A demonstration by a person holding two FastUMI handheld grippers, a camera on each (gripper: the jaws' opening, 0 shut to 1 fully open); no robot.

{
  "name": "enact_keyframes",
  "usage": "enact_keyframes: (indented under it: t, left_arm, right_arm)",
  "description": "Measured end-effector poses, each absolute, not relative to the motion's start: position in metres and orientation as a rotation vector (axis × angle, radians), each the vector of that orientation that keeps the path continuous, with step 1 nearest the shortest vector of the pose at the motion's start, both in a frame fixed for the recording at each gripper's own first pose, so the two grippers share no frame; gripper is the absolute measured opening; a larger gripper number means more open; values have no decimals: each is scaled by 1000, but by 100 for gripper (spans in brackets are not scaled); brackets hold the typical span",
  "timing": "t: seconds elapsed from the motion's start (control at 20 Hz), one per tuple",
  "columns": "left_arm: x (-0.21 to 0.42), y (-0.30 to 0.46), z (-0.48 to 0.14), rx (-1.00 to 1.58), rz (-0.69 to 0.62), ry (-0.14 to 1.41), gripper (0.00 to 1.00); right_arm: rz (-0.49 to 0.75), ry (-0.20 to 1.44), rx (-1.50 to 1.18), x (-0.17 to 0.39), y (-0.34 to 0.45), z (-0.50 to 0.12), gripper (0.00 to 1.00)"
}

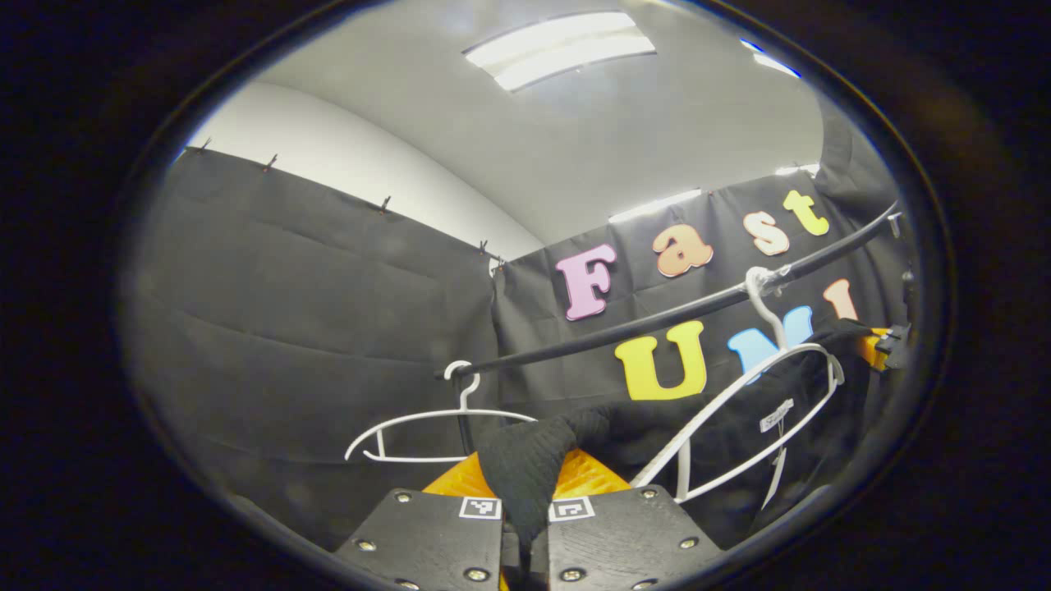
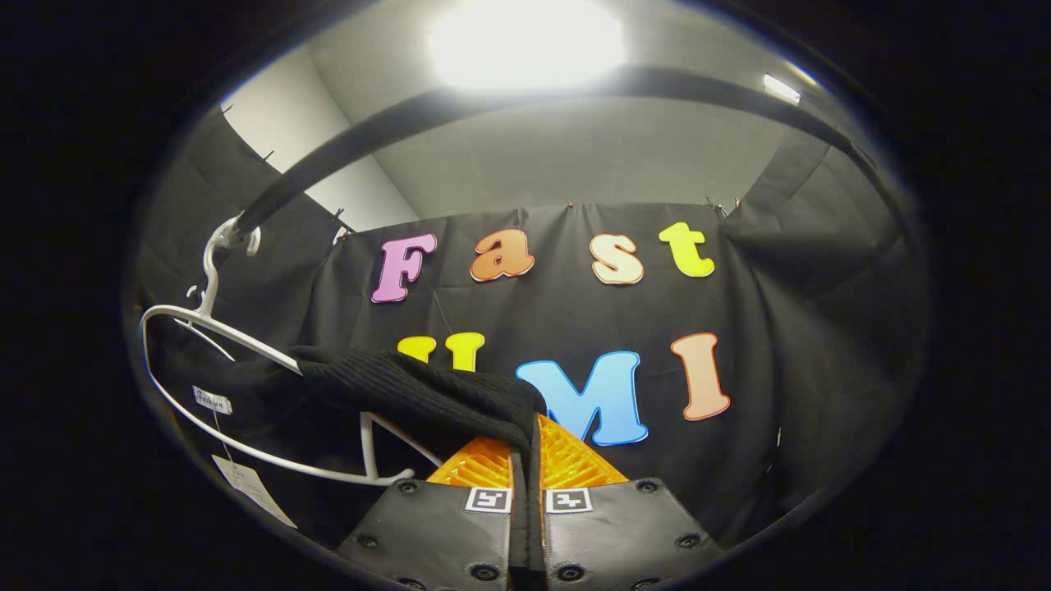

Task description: Grasp the clothes on the hanger with both hands and then place them into the laundry hamper below.

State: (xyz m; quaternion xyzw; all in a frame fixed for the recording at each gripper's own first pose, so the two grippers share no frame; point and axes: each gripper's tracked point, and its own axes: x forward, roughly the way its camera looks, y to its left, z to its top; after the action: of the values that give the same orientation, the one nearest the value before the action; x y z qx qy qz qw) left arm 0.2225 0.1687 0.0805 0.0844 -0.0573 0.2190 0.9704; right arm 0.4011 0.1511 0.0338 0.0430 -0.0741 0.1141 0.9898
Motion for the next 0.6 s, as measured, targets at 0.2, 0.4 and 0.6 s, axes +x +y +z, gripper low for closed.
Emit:
enact_keyframes:
  t: [0.2, 0.4, 0.6]
  left_arm:
    - [237, 182, 59, 117, 416, -75, 5]
    - [251, 182, 38, 81, 386, -41, 6]
    - [256, 179, 9, 80, 367, 7, 6]
  right_arm:
    - [261, -39, 154, 420, 162, 9, 0]
    - [270, 95, 232, 431, 168, -26, 1]
    - [267, 164, 226, 436, 170, -58, 1]
